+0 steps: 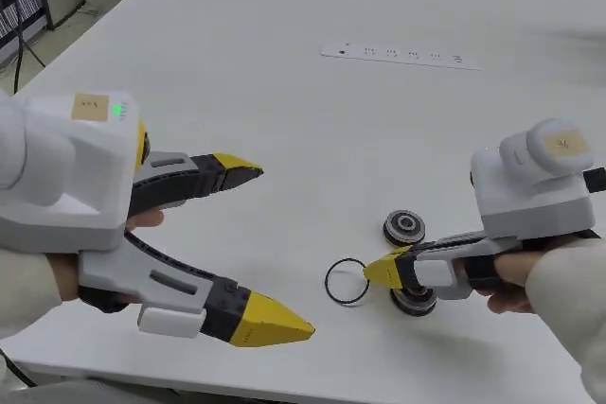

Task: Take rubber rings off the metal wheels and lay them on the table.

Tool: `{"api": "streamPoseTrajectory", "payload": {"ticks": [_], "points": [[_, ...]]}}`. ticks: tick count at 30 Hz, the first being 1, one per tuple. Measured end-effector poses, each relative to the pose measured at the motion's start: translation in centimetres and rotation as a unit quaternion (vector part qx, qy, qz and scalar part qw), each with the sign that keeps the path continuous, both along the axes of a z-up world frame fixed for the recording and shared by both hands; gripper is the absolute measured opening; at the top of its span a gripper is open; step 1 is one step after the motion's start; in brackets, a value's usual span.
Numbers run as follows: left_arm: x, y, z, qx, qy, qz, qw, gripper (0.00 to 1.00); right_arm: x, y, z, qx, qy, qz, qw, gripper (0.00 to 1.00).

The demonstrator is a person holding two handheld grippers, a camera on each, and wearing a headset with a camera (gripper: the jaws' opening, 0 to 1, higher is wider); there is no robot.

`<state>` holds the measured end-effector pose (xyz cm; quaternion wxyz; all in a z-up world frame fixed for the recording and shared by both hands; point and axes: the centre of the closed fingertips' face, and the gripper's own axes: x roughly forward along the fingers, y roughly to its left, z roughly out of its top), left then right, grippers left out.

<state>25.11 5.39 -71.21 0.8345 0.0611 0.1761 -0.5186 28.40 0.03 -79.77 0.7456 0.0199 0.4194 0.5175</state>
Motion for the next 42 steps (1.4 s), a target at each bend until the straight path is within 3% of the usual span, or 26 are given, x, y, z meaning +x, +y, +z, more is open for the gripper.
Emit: {"api": "streamPoseTrajectory", "payload": {"ticks": [20,42], "points": [[-0.2,-0.3,-0.5,0.014,0.005,-0.006,0.9999,1.0,0.4,-0.1,0.4,-0.026,-0.052,0.031,0.9978,0.13],[-0.3,-0.3,-0.6,0.02,0.006,-0.008,0.9997,1.0,2.2,-0.9,4.8,0.003,-0.12,0.016,0.9927,0.14]]}}
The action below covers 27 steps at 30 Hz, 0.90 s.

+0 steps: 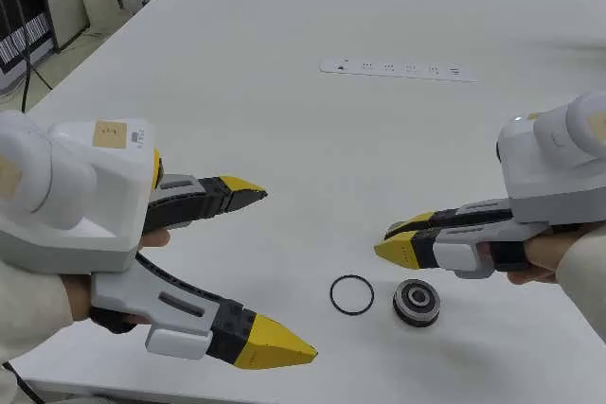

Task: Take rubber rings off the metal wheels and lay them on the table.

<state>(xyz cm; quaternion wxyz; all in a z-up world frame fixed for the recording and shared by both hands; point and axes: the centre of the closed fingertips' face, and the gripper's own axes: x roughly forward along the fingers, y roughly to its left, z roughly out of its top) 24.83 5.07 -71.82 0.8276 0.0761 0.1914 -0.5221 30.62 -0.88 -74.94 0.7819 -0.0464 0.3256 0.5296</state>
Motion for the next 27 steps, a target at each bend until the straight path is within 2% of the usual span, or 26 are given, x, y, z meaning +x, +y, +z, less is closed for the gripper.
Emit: {"api": "streamPoseTrajectory", "payload": {"ticks": [10,18,22,27], "points": [[-0.1,-0.1,-0.1,0.002,0.002,-0.002,1.0,1.0,1.1,-1.3,2.1,0.019,-0.026,-0.021,0.9993,0.14],[-0.1,-0.1,0.0,0.001,0.001,-0.002,1.0,1.0,2.1,-3.3,3.5,0.032,-0.046,-0.048,0.9973,0.15],[-0.1,-0.1,0.1,-0.003,0.002,-0.001,1.0,1.0,2.8,-4.4,4.1,0.05,-0.047,-0.071,0.9951,0.15],[-0.1,-0.2,0.3,-0.008,0.002,-0.001,1.0,1.0,3.2,-6.0,4.3,0.062,-0.046,-0.097,0.9923,0.16]]}}
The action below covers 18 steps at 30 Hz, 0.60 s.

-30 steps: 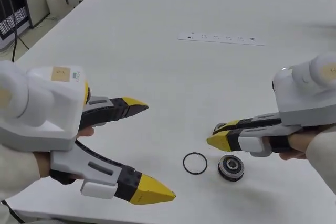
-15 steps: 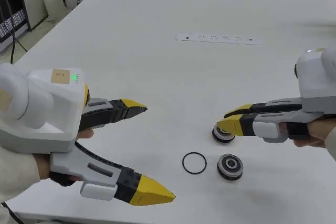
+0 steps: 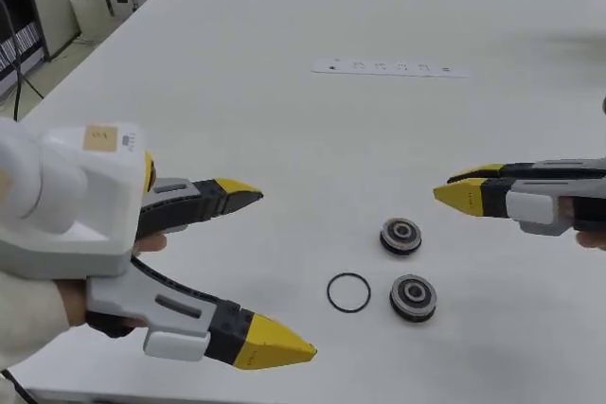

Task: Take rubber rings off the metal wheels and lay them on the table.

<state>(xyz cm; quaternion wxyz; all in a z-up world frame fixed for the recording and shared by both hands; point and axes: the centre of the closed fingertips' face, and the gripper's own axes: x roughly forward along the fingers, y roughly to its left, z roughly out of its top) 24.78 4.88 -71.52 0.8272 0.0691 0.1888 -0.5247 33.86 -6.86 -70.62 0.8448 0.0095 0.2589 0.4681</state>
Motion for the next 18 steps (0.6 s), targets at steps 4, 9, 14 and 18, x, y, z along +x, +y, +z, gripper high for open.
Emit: {"api": "streamPoseTrajectory", "payload": {"ticks": [4,9,14,18], "points": [[0.2,0.1,0.2,-0.002,-0.003,0.003,1.0,1.0,0.0,-0.7,0.0,0.011,0.005,-0.012,0.9999,0.16],[0.4,-0.4,1.8,-0.017,-0.022,0.001,0.9996,1.0,-0.2,-1.0,-0.3,0.009,0.007,-0.01,0.9999,0.16],[0.7,-0.5,2.7,-0.025,-0.03,0.001,0.9992,1.0,-0.4,-1.1,-0.7,0.007,0.008,-0.003,0.9999,0.17],[1.0,-0.7,3.5,-0.024,-0.037,-0.005,0.999,1.0,-0.7,-1.0,-1.2,0.009,0.018,0.001,0.9998,0.17]]}}
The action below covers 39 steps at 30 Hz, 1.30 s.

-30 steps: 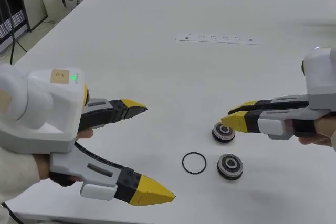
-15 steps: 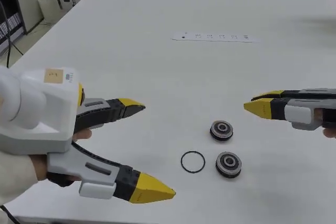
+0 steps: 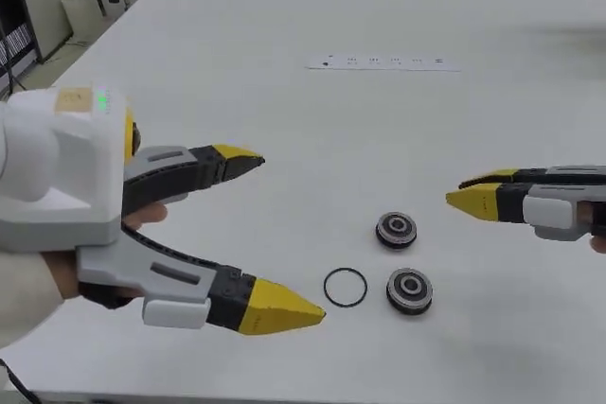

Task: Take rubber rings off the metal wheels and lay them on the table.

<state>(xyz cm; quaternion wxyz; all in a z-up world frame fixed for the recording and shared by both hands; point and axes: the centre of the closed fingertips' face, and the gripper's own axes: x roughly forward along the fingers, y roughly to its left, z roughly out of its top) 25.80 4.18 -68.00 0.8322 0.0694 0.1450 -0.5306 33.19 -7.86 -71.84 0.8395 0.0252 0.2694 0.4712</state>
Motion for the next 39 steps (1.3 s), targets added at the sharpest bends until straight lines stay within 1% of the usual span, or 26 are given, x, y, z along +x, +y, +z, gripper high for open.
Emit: {"api": "streamPoseTrajectory", "payload": {"ticks": [3,5,6,9,12,14,15,17,20,25,30,33,35,38,39], "points": [[0.6,-0.3,1.2,-0.002,-0.012,-0.005,0.9999,1.0,-0.2,0.0,-0.2,-0.002,0.004,0.003,1.0,0.17],[0.9,-0.6,2.0,-0.003,-0.016,-0.013,0.9998,1.0,-0.3,0.1,-0.3,-0.002,0.005,0.006,1.0,0.17],[1.0,-0.8,2.4,-0.006,-0.019,-0.016,0.9997,1.0,-0.3,0.1,-0.4,-0.002,0.006,0.006,1.0,0.17],[1.8,-1.6,4.3,-0.02,-0.035,-0.024,0.9989,1.0,-0.4,0.1,-0.5,-0.005,0.008,0.009,0.9999,0.17],[2.4,-2.4,5.6,-0.025,-0.048,-0.031,0.998,1.0,-0.6,0.2,-0.8,-0.01,0.008,0.014,0.9998,0.17],[2.6,-2.7,6.0,-0.026,-0.053,-0.036,0.9976,1.0,-0.7,0.2,-0.9,-0.011,0.009,0.016,0.9998,0.17],[2.8,-3.2,6.3,-0.027,-0.057,-0.042,0.9971,1.0,-0.8,0.2,-0.9,-0.011,0.01,0.017,0.9998,0.17],[2.9,-3.8,6.6,-0.031,-0.059,-0.048,0.9966,1.0,-0.9,0.2,-1.0,-0.009,0.012,0.018,0.9997,0.17],[2.9,-4.6,6.7,-0.039,-0.061,-0.055,0.9959,1.0,-1.0,0.1,-1.2,-0.009,0.015,0.019,0.9997,0.18],[3.0,-5.8,6.1,-0.033,-0.057,-0.069,0.9954,1.0,-1.4,0.2,-1.7,-0.012,0.023,0.025,0.9993,0.18],[3.4,-7.1,5.6,-0.033,-0.058,-0.072,0.9951,1.0,-2.0,0.6,-2.1,-0.019,0.028,0.041,0.9986,0.18],[3.6,-8.0,5.2,-0.038,-0.056,-0.075,0.9949,0.99,-2.2,0.8,-2.3,-0.02,0.03,0.048,0.9982,0.18],[3.6,-8.8,4.8,-0.039,-0.056,-0.079,0.9946,0.97,-2.4,0.8,-2.3,-0.018,0.033,0.05,0.998,0.19],[3.7,-9.9,3.9,-0.037,-0.051,-0.085,0.9944,0.96,-2.6,0.9,-2.6,-0.019,0.038,0.055,0.9976,0.19],[3.7,-10.0,3.8,-0.036,-0.051,-0.085,0.9944,0.95,-2.6,1.0,-2.8,-0.021,0.04,0.057,0.9974,0.19]]}}
